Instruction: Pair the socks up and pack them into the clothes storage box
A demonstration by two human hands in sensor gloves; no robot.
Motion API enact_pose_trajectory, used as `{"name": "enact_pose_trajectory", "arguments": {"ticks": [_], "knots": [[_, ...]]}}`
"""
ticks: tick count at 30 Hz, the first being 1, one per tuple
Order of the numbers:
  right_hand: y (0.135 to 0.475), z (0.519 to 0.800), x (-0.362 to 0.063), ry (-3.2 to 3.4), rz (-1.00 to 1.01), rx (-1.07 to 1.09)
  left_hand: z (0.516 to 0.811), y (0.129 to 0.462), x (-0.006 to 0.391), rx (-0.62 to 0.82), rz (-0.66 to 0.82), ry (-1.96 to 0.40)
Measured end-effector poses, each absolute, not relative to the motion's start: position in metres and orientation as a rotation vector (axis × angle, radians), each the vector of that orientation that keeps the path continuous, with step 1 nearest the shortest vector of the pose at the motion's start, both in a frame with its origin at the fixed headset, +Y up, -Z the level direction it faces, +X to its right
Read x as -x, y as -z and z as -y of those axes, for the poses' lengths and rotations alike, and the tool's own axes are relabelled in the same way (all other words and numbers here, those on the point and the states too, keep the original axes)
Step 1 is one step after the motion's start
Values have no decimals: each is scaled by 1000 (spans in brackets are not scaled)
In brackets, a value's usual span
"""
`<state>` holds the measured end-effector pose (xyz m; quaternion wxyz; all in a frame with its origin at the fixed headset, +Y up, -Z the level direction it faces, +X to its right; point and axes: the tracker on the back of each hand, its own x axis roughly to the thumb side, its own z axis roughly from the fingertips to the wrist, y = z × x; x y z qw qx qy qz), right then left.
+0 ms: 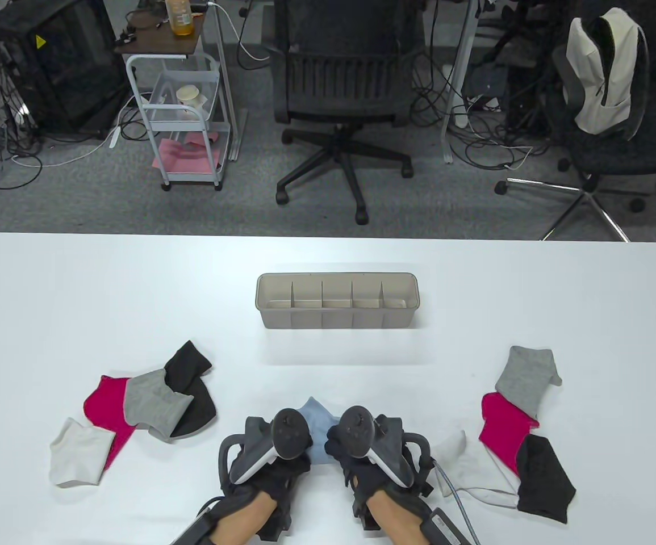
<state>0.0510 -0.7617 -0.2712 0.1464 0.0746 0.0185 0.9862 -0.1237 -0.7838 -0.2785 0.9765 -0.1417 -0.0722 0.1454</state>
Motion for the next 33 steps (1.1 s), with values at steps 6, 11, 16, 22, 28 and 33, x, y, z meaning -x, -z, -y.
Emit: {"name": "enact_pose_trajectory", "arguments": {"ticks": [6,11,16,22,28,33], "knots": [[261,772,-32,-3075,-18,-421,789,288,134,337,146,-416],[268,780,-21,-3125,-47,-400,796,294,144,508,53,-562],[282,787,-34,-2873,-296,-174,790,296,143,379,-35,-420],[286,788,-37,-2872,-228,-86,771,281,123,195,68,-261],[285,787,-37,-2858,-160,-29,777,272,114,268,129,-172],[276,779,-37,-2874,-46,-95,782,282,119,293,122,-241]]}}
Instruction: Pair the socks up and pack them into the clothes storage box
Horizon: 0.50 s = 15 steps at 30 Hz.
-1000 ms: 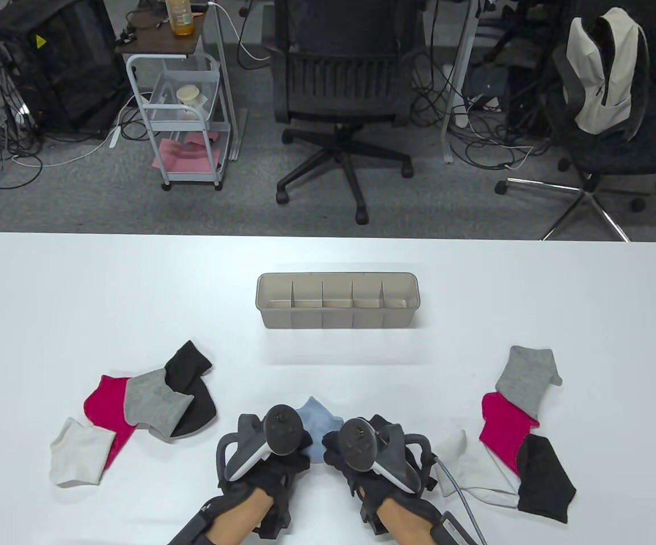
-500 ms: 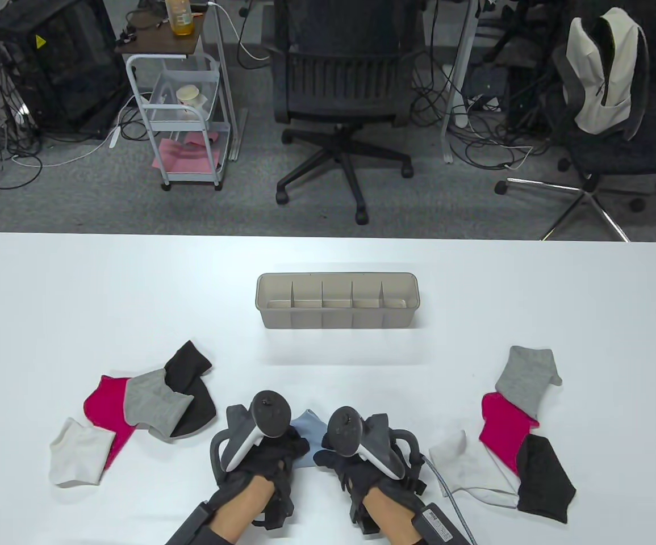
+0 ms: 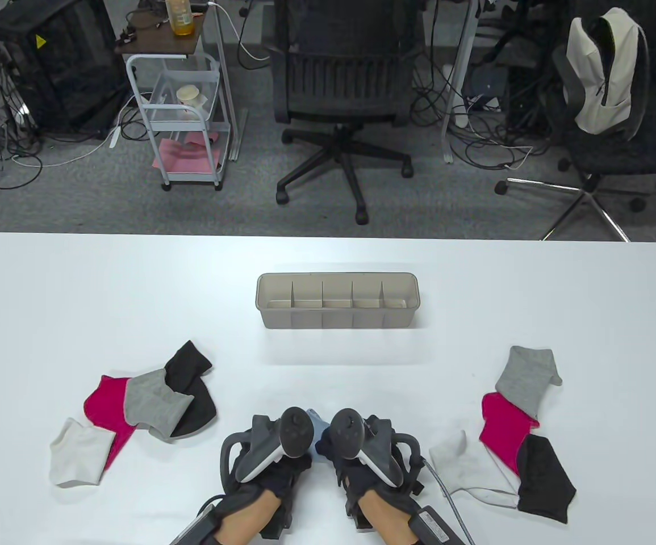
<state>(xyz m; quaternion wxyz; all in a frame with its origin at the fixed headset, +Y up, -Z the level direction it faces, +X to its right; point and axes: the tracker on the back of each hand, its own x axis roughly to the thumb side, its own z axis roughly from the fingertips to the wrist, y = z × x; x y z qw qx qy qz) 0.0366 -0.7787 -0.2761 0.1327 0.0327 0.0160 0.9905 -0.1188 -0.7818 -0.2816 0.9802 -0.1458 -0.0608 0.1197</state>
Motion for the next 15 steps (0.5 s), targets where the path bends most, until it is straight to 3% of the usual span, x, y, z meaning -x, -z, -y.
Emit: {"name": "enact_pose_trajectory", "arguments": {"ticks": [4,9,12,15], "knots": [[265,774,-33,-2985,-23,-203,784,284,127,310,125,-299],[266,778,-30,-3017,-150,-249,790,291,139,479,79,-468],[275,783,-39,-2853,-337,-100,794,295,147,529,7,-553],[283,789,-46,-2724,-351,44,794,298,146,483,-33,-538]]}}
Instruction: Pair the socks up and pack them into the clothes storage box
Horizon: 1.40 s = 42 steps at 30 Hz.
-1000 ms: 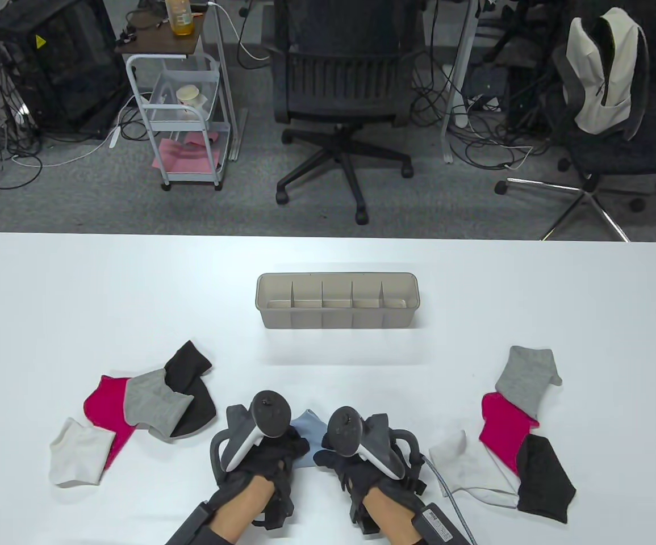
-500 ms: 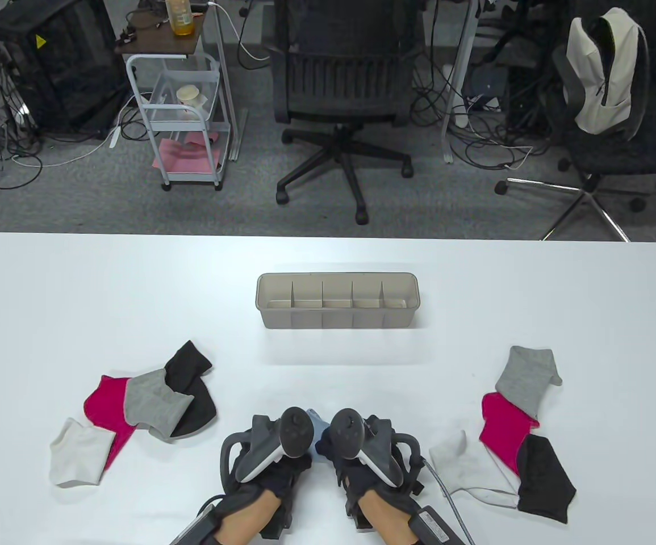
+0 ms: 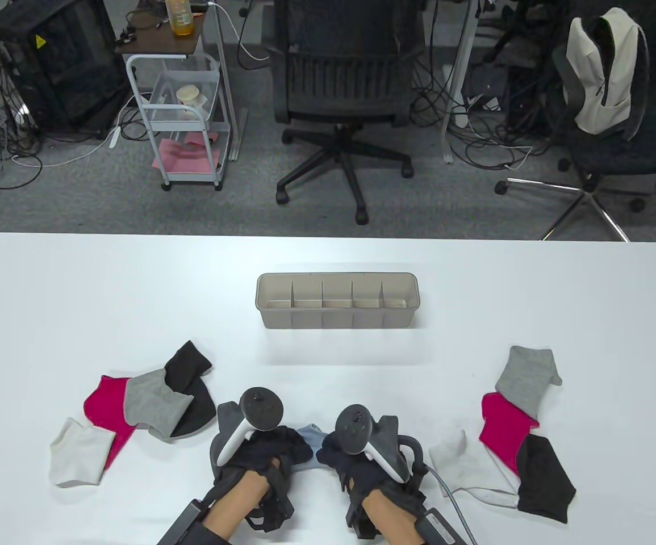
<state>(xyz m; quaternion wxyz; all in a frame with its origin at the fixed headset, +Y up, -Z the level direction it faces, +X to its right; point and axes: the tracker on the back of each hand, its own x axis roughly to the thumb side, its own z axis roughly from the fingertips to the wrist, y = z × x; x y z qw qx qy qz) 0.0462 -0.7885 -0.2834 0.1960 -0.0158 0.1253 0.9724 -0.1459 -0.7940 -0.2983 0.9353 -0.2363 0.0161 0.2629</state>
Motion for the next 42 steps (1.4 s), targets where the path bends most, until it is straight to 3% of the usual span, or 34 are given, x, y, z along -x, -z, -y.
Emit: {"name": "enact_pose_trajectory", "arguments": {"ticks": [4,8,12,15,21,26,31,36,42], "knots": [[285,787,-42,-2799,-248,53,784,290,132,284,-14,-363],[281,787,-40,-2828,-213,43,765,275,111,203,103,-197],[281,788,-41,-2795,-215,50,774,269,108,309,161,-202],[278,782,-42,-2759,-183,-26,779,276,113,278,169,-186],[270,778,-41,-3001,-163,-183,793,296,138,443,75,-491],[278,781,-44,-2823,-343,-65,802,298,154,627,-45,-686],[283,787,-43,-2803,-287,37,793,294,143,413,-56,-514],[281,786,-37,-2866,-190,15,773,282,117,192,51,-337],[279,786,-37,-2857,-138,6,776,271,111,300,143,-248]]}}
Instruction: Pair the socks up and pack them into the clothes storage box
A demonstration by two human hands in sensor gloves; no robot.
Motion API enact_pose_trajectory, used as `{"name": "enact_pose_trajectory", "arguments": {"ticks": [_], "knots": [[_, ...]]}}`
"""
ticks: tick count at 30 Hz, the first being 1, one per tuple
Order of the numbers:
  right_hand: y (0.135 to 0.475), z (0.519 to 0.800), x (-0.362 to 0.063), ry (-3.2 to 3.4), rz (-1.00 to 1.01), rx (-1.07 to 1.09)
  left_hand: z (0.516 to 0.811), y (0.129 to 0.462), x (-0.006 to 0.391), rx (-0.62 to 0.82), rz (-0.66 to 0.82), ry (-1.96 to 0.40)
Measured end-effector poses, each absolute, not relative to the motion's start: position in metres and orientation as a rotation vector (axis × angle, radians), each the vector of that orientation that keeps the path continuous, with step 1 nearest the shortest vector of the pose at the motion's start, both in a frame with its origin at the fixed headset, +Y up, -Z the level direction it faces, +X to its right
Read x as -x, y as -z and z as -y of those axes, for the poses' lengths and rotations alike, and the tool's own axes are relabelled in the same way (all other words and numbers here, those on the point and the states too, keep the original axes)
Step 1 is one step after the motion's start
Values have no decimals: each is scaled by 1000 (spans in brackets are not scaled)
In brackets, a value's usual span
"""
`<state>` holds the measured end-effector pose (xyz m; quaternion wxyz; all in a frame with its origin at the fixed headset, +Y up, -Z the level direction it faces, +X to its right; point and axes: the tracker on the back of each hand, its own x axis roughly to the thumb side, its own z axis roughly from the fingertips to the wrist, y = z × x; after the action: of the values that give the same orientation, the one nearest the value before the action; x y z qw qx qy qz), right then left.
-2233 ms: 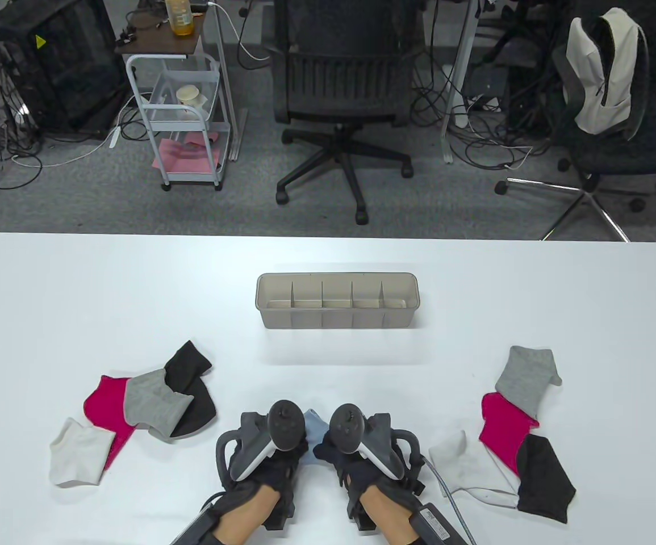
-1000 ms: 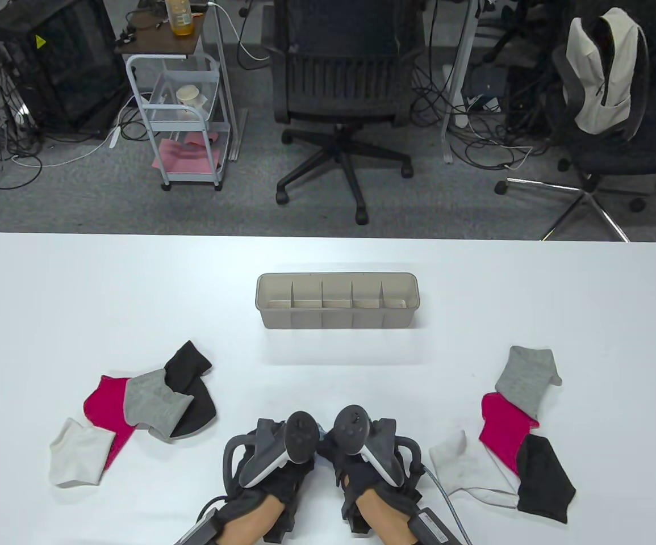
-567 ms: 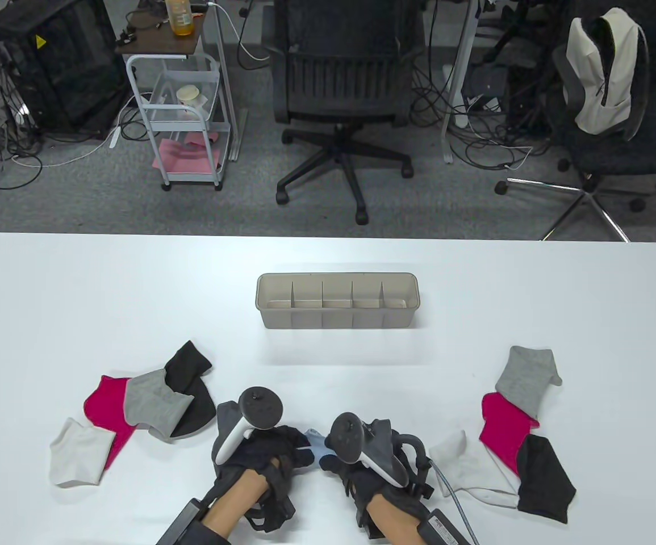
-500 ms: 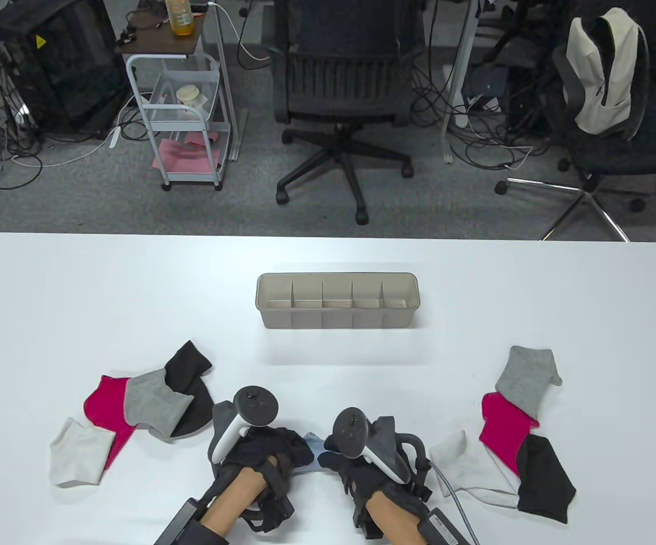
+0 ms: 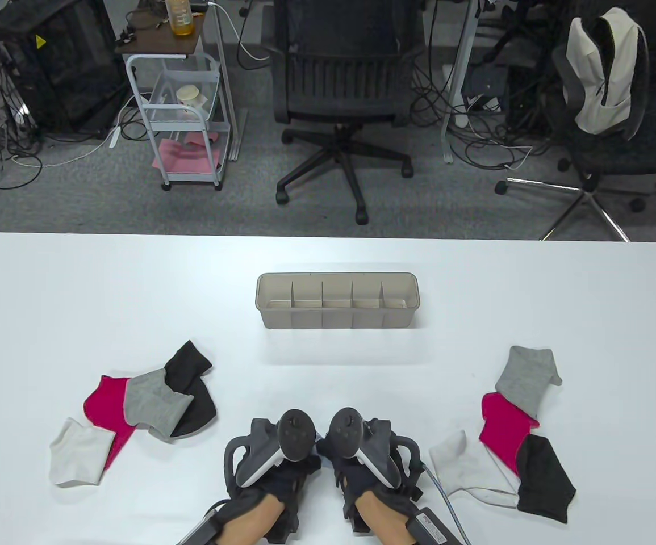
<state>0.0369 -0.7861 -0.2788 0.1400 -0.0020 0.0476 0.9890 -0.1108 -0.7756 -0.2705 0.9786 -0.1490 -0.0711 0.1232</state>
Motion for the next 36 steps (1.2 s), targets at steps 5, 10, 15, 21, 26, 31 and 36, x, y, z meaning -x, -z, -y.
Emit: {"name": "enact_pose_trajectory", "arguments": {"ticks": [5,10,15,21,26,31,36], "knots": [[271,774,-38,-2863,-46,-200,781,277,116,310,148,-260],[267,780,-37,-2975,-109,-404,790,291,134,490,106,-476],[276,789,-41,-2795,-385,-285,799,298,149,640,-19,-620],[285,792,-44,-2766,-382,-106,780,292,133,330,49,-455],[282,793,-48,-2762,-324,-59,768,279,119,303,223,-354],[277,788,-47,-2726,-253,-94,772,273,113,298,256,-223],[267,782,-44,-2850,-152,-328,777,282,126,372,216,-338]]}}
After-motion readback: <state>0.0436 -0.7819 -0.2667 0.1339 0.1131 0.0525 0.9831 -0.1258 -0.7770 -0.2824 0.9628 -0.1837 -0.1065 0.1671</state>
